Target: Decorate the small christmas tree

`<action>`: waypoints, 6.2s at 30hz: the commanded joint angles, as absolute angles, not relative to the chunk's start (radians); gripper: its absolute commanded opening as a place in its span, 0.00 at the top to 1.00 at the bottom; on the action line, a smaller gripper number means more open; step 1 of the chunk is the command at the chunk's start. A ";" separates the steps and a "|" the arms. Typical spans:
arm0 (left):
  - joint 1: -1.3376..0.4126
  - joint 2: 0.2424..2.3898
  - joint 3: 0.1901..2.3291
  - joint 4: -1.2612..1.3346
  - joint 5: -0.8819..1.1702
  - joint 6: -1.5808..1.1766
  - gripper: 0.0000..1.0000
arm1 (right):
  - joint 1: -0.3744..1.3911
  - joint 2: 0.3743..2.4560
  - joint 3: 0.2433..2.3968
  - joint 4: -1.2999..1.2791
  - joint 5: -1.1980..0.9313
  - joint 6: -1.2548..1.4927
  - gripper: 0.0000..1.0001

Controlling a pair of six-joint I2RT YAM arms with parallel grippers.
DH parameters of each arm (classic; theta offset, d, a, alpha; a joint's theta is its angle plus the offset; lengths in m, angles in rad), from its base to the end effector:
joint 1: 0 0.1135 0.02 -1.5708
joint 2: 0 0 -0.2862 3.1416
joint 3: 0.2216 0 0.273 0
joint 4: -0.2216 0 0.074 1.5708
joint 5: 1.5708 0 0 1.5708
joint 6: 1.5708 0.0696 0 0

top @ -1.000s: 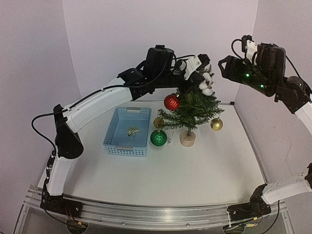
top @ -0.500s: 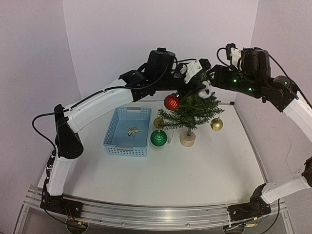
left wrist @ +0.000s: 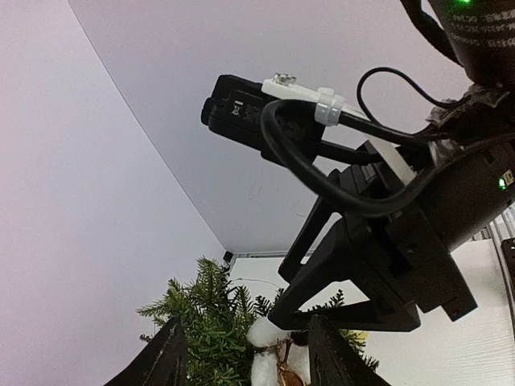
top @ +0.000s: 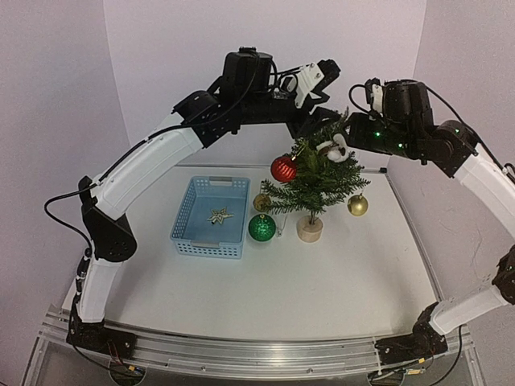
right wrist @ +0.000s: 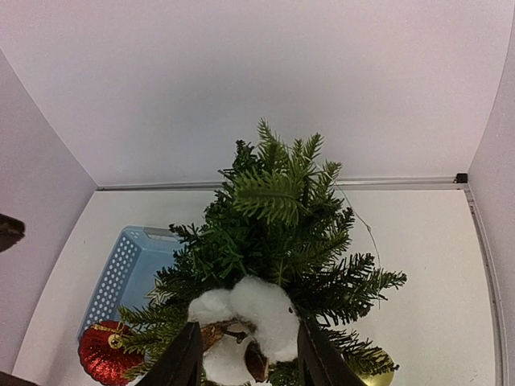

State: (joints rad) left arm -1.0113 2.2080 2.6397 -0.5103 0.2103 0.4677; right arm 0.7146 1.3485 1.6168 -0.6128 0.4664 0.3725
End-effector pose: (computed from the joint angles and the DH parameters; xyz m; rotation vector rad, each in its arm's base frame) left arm 0.2789 -0.4727 0.4983 1.2478 1.1258 -0.5852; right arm 0.2667 0.1900 0.4751 -0.0103 1.8881 0.2991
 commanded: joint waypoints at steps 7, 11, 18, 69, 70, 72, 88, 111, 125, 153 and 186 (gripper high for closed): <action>-0.878 2.047 2.498 -0.624 0.109 0.440 0.53 | 0.709 1.349 1.668 -0.615 0.443 0.378 0.60; -0.823 2.011 2.426 -0.652 0.125 0.420 0.54 | 0.709 1.362 1.674 -0.615 0.403 0.374 0.59; -0.789 1.965 2.261 -0.684 0.134 0.425 0.55 | 0.709 1.406 1.749 -0.614 0.082 0.259 0.58; -0.849 1.929 2.226 -0.897 0.395 0.328 0.58 | 0.709 1.531 1.725 -0.621 0.161 0.137 0.68; -0.851 1.928 2.222 -0.896 0.397 0.330 0.58 | 0.709 1.532 1.725 -0.621 0.160 0.138 0.68; -0.852 1.928 2.215 -0.887 0.392 0.333 0.58 | 0.709 1.532 1.725 -0.621 0.160 0.139 0.68; -0.847 1.918 2.232 -0.872 0.241 0.393 0.54 | 0.709 1.517 1.739 -0.620 0.017 0.134 0.56; -0.724 1.884 2.179 -0.860 0.134 0.351 0.25 | 0.709 1.549 1.877 -0.620 -0.032 0.111 0.25; -0.548 1.995 1.782 -0.758 0.081 0.142 0.54 | 0.709 1.528 1.944 -0.618 -0.029 0.120 0.23; -0.548 2.310 1.838 -0.790 0.106 -0.021 0.72 | 0.709 1.493 1.887 -0.609 -0.026 0.121 0.23; -0.532 2.006 1.958 -0.739 0.061 0.115 1.00 | 0.708 1.547 2.030 -0.600 -0.053 0.249 0.22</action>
State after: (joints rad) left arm -0.5355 2.1602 1.8521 -0.7479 0.0754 0.0482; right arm 0.7120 1.5256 1.9330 -0.6400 -0.0298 0.1845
